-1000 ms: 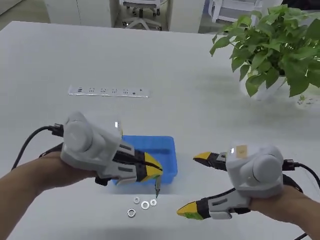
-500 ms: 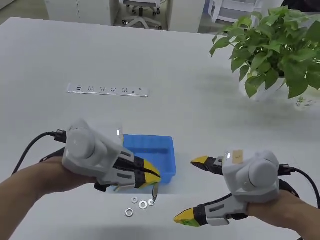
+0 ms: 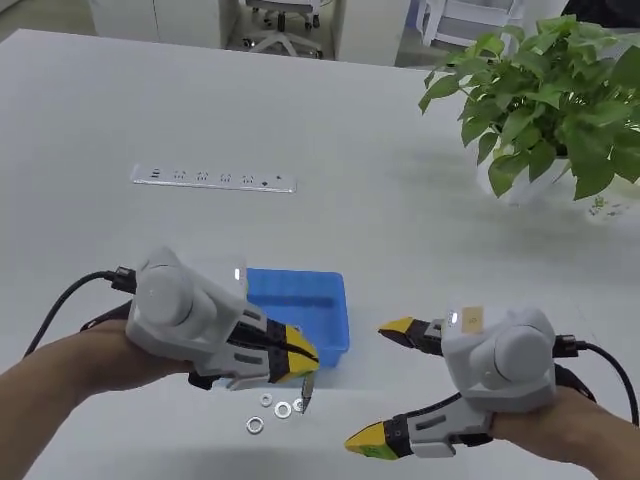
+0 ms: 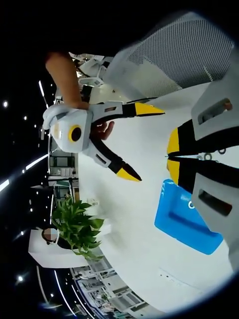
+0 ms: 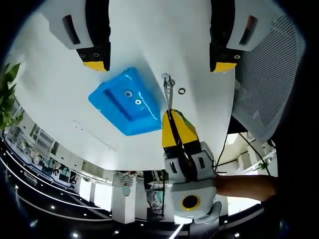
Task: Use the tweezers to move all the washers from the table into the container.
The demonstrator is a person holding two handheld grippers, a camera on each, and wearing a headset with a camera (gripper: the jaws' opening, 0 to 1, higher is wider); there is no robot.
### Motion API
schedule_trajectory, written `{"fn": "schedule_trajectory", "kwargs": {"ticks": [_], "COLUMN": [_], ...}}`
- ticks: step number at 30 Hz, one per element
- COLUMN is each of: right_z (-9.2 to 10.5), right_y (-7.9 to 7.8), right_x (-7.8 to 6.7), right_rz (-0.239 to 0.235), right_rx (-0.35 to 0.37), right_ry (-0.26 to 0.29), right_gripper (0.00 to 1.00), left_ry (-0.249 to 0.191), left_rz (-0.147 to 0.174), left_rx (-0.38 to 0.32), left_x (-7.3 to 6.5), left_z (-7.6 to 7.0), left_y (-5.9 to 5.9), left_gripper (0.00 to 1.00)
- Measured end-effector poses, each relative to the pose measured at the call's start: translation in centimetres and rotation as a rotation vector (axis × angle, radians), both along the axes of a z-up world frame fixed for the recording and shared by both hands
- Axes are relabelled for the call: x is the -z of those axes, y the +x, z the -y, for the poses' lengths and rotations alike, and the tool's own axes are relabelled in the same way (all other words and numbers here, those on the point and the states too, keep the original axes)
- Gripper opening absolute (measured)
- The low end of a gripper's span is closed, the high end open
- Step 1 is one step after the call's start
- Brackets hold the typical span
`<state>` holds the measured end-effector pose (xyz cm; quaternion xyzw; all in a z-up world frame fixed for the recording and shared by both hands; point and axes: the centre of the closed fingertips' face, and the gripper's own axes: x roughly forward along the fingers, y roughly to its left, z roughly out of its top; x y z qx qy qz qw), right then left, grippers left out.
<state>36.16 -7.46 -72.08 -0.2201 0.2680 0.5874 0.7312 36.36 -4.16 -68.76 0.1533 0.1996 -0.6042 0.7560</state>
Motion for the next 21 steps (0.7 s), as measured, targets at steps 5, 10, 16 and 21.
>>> {"fn": "schedule_trajectory", "kwargs": {"ticks": [5,10,16,21], "right_z": [0.1,0.11,-0.1,-0.46], "right_y": [-0.02,-0.15,-0.19,-0.45], "right_x": [0.12,0.33,0.4,0.59], "right_rz": [-0.003,-0.007,-0.007,0.012], "right_rx": [0.004,0.005,-0.001,-0.044], "right_ry": [0.0,-0.001,0.0,-0.003], "right_gripper": [0.82,0.82,0.81,0.75], "left_ry": [0.007,0.011,0.008,0.013], "left_rz": [0.001,0.001,-0.006,-0.006], "left_rx": [0.006,0.01,0.009,0.014], "left_x": [0.19,0.37,0.36,0.36], "left_z": [0.03,0.08,-0.04,-0.08], "left_y": [-0.02,-0.07,-0.05,-0.16], "left_gripper": [0.05,0.05,0.05,0.05]}}
